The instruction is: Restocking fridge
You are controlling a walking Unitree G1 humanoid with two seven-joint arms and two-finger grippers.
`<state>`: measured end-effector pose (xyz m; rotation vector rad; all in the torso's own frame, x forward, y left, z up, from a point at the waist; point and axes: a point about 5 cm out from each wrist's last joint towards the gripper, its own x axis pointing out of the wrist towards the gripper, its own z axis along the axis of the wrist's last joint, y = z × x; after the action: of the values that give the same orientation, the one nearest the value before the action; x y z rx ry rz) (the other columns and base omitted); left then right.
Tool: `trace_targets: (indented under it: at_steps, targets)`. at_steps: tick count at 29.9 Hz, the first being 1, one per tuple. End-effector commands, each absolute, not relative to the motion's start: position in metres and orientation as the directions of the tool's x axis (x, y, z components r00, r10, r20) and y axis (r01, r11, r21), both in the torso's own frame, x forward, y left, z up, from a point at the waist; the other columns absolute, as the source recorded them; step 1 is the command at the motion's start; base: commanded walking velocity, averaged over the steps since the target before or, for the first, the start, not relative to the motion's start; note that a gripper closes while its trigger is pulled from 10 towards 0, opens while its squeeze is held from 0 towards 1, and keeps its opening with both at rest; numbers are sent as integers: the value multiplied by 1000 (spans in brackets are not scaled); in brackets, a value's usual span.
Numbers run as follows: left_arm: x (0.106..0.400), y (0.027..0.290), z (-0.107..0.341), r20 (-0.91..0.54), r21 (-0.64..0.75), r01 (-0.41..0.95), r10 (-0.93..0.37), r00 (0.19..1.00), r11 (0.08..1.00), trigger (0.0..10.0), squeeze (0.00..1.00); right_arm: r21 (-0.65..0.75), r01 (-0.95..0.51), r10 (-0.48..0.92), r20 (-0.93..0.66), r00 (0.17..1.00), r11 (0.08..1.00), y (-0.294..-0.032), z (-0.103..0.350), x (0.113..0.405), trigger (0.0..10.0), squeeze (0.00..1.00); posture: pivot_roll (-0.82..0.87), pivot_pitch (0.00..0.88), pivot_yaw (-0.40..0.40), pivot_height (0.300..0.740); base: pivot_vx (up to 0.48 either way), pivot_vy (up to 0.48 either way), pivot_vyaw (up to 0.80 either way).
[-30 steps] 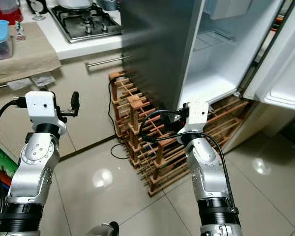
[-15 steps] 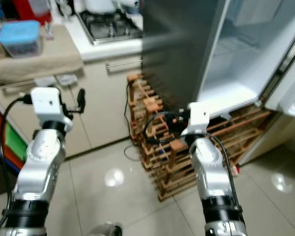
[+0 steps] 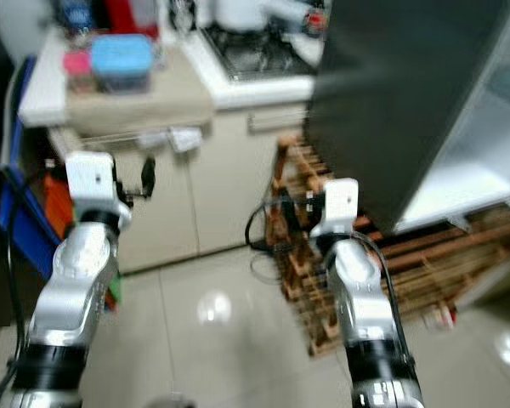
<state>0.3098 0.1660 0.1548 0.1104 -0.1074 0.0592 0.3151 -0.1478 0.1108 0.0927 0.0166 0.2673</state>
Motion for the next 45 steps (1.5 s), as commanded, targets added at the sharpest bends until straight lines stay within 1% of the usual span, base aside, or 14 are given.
trace_targets:
  at_steps: [1,3,9,17,21,29,33,34,35,37,45]
  targets:
    - [312,158,160,130,95,-27,14,991,995,10000,0,74,-246,245,19,969,967,-156,117,316,10000,0,-13,0,-15,740,0,0,544]
    - [311,157,160,131,87,-12,1,991,996,10000,0,73,-227,225,32,974,971,-158,119,317,10000,0,-13,0,-15,740,0,0,541]
    - [311,158,161,138,81,-39,27,990,996,10000,0,47,-191,186,82,979,981,-159,127,316,10000,0,-22,0,-11,740,0,0,541]
    - [314,157,162,135,85,-37,25,990,996,10000,0,41,-200,195,94,976,979,-156,131,318,10000,0,-26,0,-13,740,302,-368,537]
    - [315,156,163,140,81,-30,19,990,996,10000,0,41,-194,189,98,977,980,-156,132,319,10000,0,-29,0,-14,740,78,0,495]
    - [315,154,166,152,68,5,-16,988,998,10000,0,25,-169,166,93,982,985,-157,130,317,10000,0,-32,0,-19,740,0,0,0]
    - [316,152,171,183,57,20,-31,983,998,10000,0,-3,-136,135,140,981,991,-158,137,317,10000,0,-36,0,-17,740,480,0,0]
    - [316,151,176,207,54,26,-37,978,998,10000,0,-11,-81,82,183,980,997,-164,143,317,10000,0,-36,0,-17,740,480,0,0]
    - [316,151,176,207,54,26,-37,978,998,10000,0,-11,-81,82,183,980,997,-164,143,317,10000,0,-36,0,-17,740,480,0,0]
    - [316,151,178,224,51,32,-43,974,998,10000,0,8,-34,32,216,976,999,-169,147,317,10000,0,-36,0,-17,740,480,0,0]
    - [316,146,180,237,55,71,-82,968,996,10000,0,8,-59,56,204,977,998,-164,145,318,10000,0,-34,0,-17,740,480,0,0]
